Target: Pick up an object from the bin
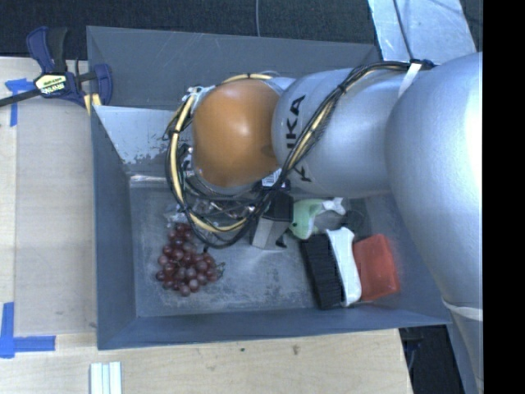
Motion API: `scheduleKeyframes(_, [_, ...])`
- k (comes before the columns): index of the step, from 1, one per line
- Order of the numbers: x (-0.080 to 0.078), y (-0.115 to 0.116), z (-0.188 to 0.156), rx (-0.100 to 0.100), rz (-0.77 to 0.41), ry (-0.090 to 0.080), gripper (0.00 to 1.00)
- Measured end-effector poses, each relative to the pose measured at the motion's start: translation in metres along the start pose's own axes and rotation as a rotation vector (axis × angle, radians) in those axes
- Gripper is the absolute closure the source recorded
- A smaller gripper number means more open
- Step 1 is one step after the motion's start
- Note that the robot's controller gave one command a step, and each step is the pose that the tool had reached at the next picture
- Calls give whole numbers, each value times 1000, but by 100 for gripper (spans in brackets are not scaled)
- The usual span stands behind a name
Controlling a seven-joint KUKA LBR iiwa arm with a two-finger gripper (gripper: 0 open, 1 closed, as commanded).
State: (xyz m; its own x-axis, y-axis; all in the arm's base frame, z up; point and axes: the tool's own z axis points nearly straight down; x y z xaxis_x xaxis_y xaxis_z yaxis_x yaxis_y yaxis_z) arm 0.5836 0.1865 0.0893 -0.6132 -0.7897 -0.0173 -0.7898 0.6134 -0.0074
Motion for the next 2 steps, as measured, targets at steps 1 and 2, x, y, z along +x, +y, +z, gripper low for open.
scheduleKeyframes(1, [1, 1, -10, -4, 1, 5, 100])
scheduleKeyframes(2, [1, 1, -32, -3, 2, 4, 100])
